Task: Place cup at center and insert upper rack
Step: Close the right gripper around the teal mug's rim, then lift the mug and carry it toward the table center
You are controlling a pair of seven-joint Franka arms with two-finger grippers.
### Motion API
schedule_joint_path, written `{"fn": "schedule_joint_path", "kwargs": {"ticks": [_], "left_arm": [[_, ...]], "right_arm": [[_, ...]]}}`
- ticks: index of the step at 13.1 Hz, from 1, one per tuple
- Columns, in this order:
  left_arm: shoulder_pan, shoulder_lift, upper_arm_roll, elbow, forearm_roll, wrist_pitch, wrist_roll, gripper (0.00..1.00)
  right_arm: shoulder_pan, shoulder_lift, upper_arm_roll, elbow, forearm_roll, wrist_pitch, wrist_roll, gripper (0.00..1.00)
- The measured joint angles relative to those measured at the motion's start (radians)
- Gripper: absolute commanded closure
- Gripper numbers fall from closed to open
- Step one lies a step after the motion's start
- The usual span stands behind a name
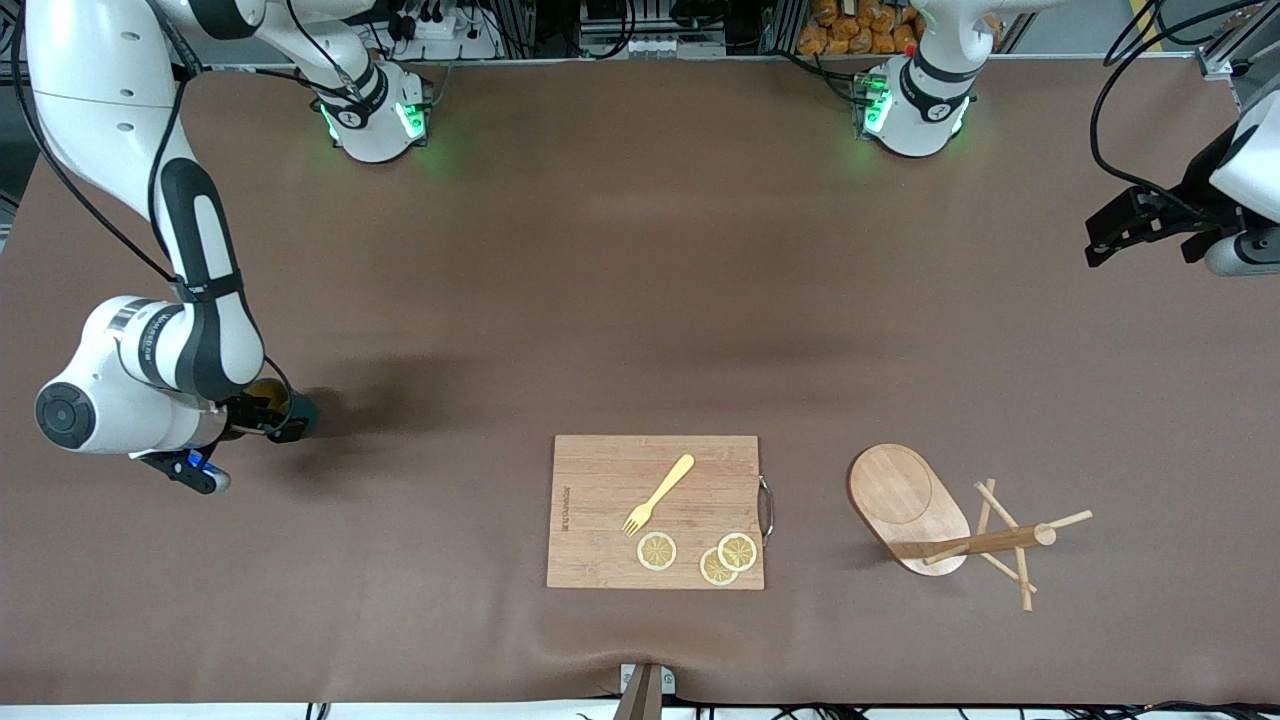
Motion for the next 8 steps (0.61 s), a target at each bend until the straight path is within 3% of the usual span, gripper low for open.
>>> {"fn": "schedule_joint_path", "kwargs": {"ticks": [8], "left_arm": [[0.000,0.002,0.000,0.000,0.000,0.001,0.000,0.00]], "right_arm": [[0.003,0.005,0.001,0.001,0.000,0.021,0.000,1.00]]}}
